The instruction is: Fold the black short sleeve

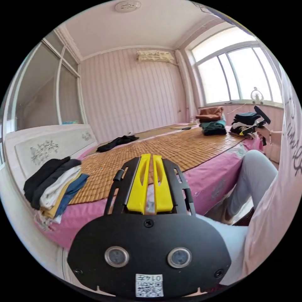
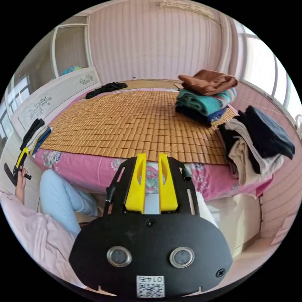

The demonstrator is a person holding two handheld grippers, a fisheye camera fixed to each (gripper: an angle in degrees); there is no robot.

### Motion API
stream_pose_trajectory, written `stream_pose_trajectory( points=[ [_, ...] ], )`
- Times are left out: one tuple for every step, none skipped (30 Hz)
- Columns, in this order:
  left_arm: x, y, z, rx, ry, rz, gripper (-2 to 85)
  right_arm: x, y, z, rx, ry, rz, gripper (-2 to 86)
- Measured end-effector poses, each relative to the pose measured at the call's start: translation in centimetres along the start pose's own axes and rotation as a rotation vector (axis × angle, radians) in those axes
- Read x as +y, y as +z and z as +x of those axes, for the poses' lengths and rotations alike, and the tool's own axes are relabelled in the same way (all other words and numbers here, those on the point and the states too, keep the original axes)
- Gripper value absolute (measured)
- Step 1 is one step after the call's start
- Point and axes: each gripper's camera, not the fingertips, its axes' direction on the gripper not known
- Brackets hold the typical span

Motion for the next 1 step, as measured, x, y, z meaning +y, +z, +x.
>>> stream_pose_trajectory(
  points=[
    [-0.96,1.16,1.38,0.042,0.019,0.012,-0.1,1.43,-1.81,2.52,0.009,0.064,0.034,7.5]
  ],
)
